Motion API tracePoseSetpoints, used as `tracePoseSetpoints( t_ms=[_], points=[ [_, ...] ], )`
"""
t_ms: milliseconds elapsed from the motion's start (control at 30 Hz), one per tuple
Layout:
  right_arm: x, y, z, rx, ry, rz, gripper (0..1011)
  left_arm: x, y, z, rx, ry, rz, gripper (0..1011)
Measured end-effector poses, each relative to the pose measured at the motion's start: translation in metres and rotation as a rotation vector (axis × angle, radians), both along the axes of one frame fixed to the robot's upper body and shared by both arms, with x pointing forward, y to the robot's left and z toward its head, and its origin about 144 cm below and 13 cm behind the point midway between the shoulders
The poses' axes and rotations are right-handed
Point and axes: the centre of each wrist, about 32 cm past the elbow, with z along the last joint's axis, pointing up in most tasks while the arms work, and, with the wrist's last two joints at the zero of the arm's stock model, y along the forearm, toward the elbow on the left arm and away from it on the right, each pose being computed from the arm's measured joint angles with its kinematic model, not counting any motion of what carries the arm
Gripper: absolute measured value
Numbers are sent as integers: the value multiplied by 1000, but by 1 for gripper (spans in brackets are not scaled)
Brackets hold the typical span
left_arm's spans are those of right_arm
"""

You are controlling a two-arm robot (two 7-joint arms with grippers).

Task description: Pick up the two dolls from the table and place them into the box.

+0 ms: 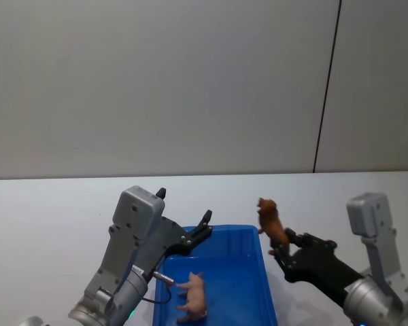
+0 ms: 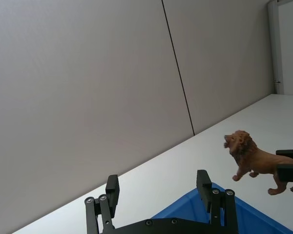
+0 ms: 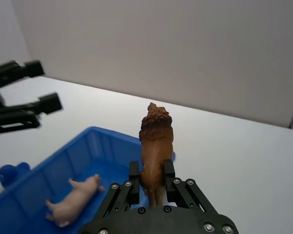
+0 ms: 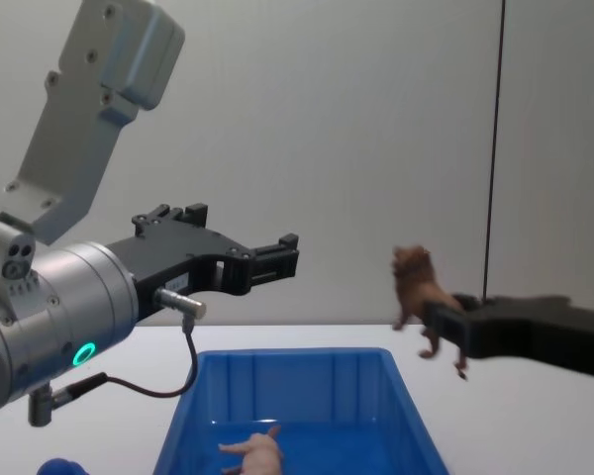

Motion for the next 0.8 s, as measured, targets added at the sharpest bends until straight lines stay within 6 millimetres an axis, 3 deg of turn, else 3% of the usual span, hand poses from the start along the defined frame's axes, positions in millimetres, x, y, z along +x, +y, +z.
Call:
tracePoseSetpoints(
  t_ms=[333,800],
  points=[
    [8,18,14,25,19,109,311,0,0,0,0,0,0,1001],
    [14,24,15,43,68,168,787,0,0,0,0,0,0,1001]
  ],
)
